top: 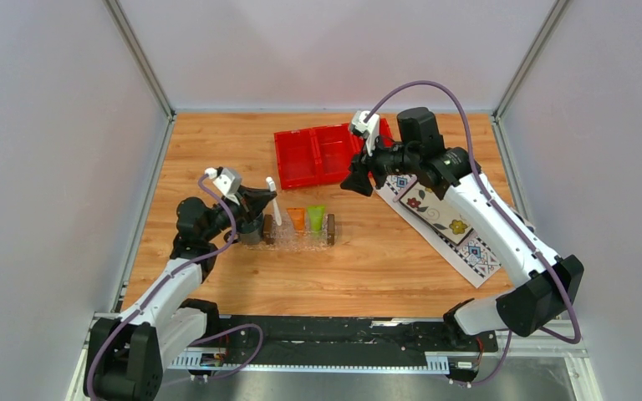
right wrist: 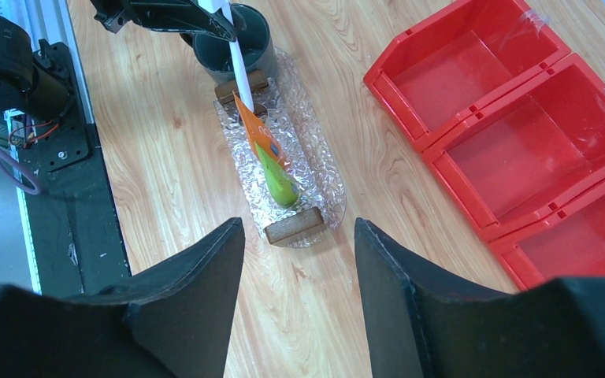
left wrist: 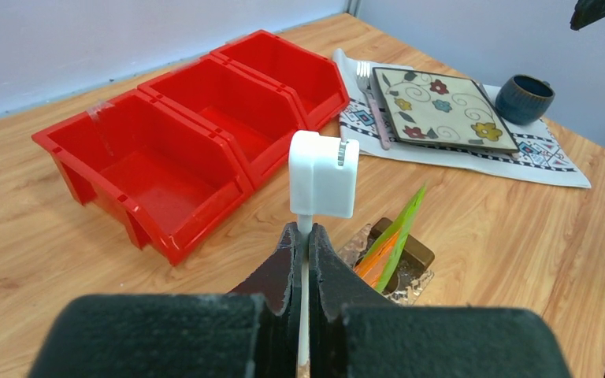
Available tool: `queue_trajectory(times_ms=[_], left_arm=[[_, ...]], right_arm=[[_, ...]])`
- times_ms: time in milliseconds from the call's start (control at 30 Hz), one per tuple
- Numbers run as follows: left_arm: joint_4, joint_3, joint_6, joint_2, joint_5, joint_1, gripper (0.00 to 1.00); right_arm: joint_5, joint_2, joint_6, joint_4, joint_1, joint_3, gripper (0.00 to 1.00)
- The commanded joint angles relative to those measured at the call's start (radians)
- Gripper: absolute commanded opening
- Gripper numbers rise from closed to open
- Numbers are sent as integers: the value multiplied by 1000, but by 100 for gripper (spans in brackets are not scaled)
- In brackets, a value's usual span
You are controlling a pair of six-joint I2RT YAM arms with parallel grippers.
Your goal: Prepare toiletry sets of a toothbrush and toothpaste on the tray
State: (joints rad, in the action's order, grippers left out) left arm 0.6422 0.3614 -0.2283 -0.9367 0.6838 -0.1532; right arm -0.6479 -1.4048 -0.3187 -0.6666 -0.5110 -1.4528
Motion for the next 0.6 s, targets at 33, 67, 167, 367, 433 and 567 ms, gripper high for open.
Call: queue_trajectory(times_ms=[33,67,167,367,433,567], left_arm=[[83,-12,-17,-11,42,7,0],[88,-13,-19,-14,42,7,0],[96,-16,-23,-30,48,7,0],[123,-25,-26,-60,57,7,0],[131,-30,-22,-66,56,7,0],[140,-44,-9,-77,56,7,0]], right_arm=[[-18,12,0,62,3,11,57],[-19,10,1,62,2,11,57],[-21,9,3,62,3,11,58],[-27,13,3,65,3,14,58],[-27,13,4,67,2,15,58],[-33,13,7,76,2,19,58]])
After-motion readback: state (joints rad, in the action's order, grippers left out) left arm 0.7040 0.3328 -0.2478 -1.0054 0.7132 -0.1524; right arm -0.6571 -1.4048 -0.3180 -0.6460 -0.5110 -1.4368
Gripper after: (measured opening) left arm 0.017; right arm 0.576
